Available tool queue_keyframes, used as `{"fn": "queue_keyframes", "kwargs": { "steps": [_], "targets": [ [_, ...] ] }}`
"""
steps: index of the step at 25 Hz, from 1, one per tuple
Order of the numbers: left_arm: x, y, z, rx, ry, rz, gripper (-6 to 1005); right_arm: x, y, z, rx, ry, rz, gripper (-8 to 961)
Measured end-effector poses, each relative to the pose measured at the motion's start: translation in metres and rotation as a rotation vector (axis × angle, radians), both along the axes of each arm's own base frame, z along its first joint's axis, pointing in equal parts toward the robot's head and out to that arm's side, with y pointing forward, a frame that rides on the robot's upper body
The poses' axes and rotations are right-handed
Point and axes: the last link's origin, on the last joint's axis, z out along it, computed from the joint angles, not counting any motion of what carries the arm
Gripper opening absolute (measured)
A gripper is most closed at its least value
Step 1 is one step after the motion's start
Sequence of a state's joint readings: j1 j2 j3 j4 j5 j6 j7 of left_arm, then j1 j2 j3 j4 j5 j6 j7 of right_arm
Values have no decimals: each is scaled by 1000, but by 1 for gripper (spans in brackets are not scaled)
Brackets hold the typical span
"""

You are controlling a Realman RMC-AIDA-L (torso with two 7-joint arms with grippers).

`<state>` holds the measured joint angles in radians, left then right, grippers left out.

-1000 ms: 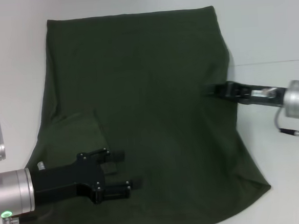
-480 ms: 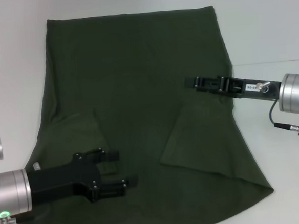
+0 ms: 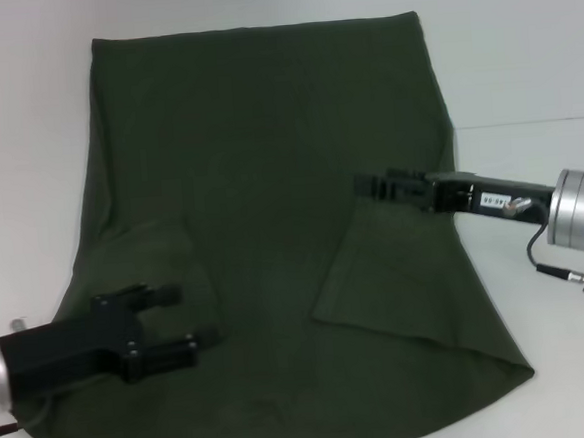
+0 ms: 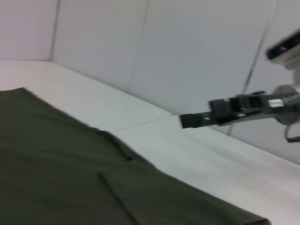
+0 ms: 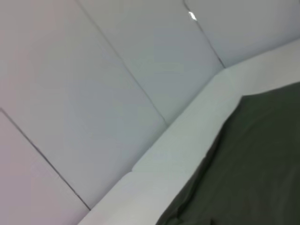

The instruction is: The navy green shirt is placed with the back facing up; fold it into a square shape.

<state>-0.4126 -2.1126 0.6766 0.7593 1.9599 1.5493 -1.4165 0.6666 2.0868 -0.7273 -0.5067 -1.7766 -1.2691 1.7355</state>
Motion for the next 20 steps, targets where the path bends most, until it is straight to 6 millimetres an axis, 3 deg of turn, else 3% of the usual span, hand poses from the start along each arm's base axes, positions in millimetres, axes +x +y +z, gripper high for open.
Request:
{"fn": "queue_keyframes", "kwargs": {
  "steps": [2, 13, 20],
  "targets": [
    [-8, -3, 7, 21, -1, 28, 875, 0, -3, -4, 13, 8, 19, 934],
    [-57, -27, 44, 129, 17, 222, 876, -5, -7, -18, 25, -37, 116, 931],
    [-86, -45, 57, 197, 37, 363, 875, -9, -4, -17, 37, -32, 119, 928]
  ]
}}
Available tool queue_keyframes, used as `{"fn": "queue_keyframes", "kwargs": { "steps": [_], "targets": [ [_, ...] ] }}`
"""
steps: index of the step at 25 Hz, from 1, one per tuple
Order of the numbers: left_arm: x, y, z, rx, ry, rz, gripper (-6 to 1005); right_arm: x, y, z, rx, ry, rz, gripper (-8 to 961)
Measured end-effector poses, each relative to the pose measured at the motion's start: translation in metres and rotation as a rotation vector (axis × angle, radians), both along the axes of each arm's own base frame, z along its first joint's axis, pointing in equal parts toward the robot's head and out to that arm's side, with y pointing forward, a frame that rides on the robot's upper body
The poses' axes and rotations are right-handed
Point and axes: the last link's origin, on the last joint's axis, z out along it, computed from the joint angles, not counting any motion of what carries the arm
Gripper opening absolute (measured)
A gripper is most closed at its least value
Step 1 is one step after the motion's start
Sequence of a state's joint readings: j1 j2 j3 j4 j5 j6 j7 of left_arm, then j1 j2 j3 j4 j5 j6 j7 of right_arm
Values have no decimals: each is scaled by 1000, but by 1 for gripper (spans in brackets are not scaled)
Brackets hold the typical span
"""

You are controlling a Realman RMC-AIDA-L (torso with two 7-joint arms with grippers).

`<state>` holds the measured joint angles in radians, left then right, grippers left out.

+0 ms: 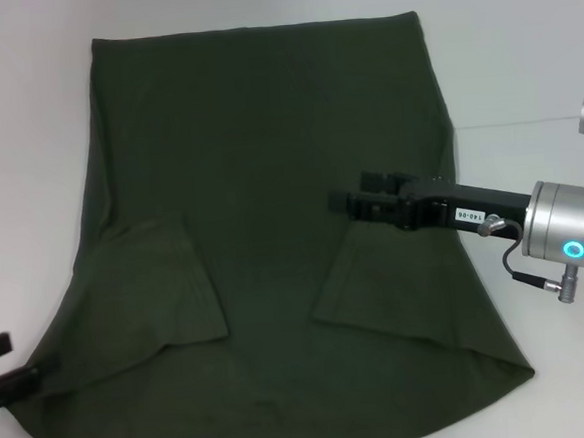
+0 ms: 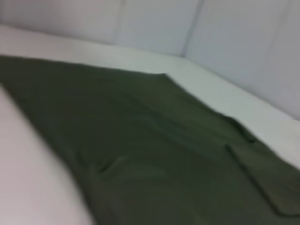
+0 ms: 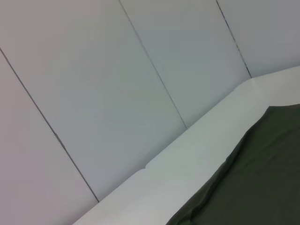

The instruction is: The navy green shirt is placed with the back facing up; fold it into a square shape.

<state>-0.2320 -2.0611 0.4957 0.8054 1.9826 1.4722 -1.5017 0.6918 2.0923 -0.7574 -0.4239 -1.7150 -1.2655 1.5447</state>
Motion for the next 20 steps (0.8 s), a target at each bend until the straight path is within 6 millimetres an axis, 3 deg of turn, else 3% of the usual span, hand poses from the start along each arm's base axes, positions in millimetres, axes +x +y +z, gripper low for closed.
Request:
{"fn": "queue_keyframes", "kwargs": {
  "steps": [7, 20],
  "targets": [
    [-13, -11, -8, -14, 10, 78, 876, -3, 3, 2, 8, -5, 14, 924],
    [-15, -13, -24, -60, 26, 107, 876, -3, 3, 5, 7, -5, 19, 925]
  ]
}}
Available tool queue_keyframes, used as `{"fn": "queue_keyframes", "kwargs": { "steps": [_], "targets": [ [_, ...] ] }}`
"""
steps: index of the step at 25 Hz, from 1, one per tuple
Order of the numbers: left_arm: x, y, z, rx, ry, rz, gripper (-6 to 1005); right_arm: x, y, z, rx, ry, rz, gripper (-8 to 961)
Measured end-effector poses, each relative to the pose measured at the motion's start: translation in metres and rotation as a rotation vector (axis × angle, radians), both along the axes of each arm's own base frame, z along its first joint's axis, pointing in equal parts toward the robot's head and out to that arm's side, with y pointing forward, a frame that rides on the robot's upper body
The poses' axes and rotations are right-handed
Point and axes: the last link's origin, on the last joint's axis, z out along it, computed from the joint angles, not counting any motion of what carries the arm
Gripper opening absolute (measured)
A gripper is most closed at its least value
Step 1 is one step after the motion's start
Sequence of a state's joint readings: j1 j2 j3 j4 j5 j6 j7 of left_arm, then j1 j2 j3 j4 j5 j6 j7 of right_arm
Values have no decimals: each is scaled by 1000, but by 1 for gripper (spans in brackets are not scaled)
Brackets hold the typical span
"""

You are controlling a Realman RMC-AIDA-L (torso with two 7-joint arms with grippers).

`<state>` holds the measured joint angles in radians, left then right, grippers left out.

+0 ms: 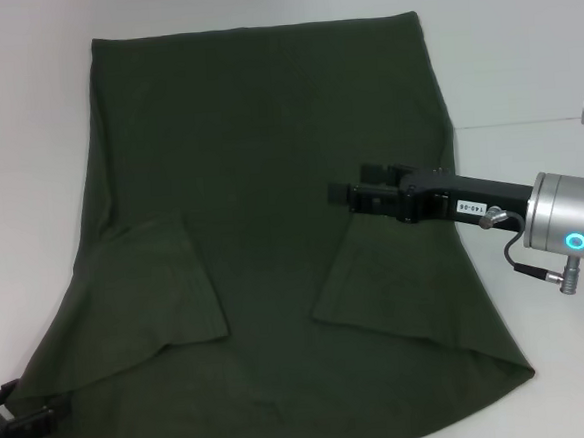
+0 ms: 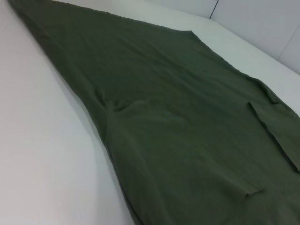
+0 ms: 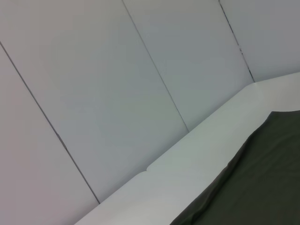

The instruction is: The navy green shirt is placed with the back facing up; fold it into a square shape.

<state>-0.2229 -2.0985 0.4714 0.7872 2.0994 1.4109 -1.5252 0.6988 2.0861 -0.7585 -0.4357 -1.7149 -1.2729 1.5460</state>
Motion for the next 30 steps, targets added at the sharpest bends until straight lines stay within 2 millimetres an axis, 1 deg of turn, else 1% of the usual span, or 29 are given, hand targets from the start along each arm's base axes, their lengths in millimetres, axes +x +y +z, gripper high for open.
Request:
{"fn": "queue_keyframes", "kwargs": {
  "steps": [18, 30],
  "targets": [
    [-5, -4, 1, -12, 14, 15, 876, 1, -1, 0, 3, 2, -4, 924],
    [-2, 3, 1, -18, 19, 19, 875, 2, -2, -1, 0, 6, -10, 924]
  ]
}}
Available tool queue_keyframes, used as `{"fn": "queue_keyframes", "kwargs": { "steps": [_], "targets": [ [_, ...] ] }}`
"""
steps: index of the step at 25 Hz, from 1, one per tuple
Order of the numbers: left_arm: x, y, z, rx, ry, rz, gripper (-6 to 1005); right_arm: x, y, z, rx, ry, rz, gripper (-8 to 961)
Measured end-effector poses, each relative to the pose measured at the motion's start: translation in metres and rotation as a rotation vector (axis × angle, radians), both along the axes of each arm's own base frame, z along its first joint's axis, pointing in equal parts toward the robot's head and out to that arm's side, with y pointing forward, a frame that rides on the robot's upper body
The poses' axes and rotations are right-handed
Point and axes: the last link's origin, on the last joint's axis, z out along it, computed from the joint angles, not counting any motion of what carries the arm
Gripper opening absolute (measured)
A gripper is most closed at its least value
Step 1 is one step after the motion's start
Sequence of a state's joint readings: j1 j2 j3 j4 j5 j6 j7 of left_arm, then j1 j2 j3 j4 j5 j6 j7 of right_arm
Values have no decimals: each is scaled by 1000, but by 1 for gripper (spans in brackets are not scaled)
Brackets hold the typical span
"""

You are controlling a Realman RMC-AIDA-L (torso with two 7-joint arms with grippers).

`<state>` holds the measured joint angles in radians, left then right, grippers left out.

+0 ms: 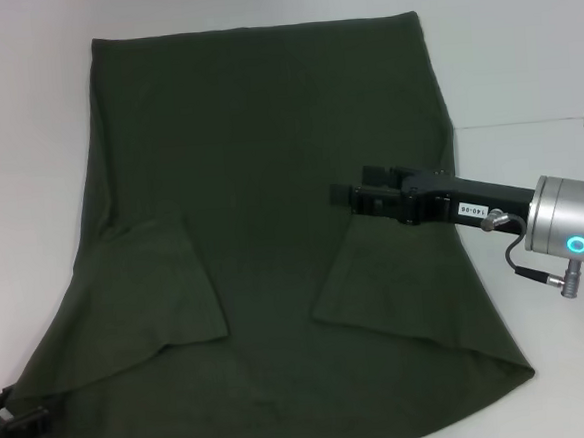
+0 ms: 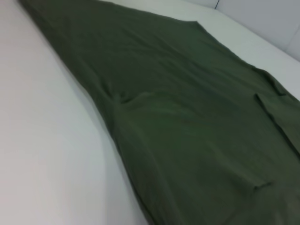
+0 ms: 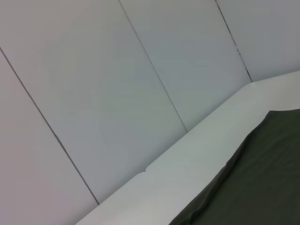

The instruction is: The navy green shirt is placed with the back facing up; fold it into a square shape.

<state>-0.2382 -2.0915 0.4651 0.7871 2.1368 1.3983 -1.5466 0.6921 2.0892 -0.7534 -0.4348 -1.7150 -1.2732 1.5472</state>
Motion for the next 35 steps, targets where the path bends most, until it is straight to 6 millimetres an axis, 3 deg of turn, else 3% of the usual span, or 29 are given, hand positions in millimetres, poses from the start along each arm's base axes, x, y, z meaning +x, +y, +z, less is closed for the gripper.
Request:
{"fn": "queue_keyframes", "kwargs": {
  "steps": [2, 4, 10, 21, 26, 35],
  "targets": [
    [-1, 2, 1, -6, 3, 11, 875, 0, 0, 0, 0, 0, 0, 924],
    [-1, 2, 2, -6, 5, 13, 699, 0, 0, 0, 0, 0, 1, 925],
    [-1, 3, 3, -3, 9, 13, 466, -1, 0, 0, 1, -2, 4, 925],
    [1, 7, 4, -2, 6, 10, 255, -1, 0, 0, -1, -1, 3, 925],
    [2, 8, 4, -2, 4, 8, 36, 2, 0, 0, -11, 0, -21, 925],
    [3, 7, 7, -3, 1, 10, 27, 28, -11, 16, -147, 28, -189, 924]
  ]
}}
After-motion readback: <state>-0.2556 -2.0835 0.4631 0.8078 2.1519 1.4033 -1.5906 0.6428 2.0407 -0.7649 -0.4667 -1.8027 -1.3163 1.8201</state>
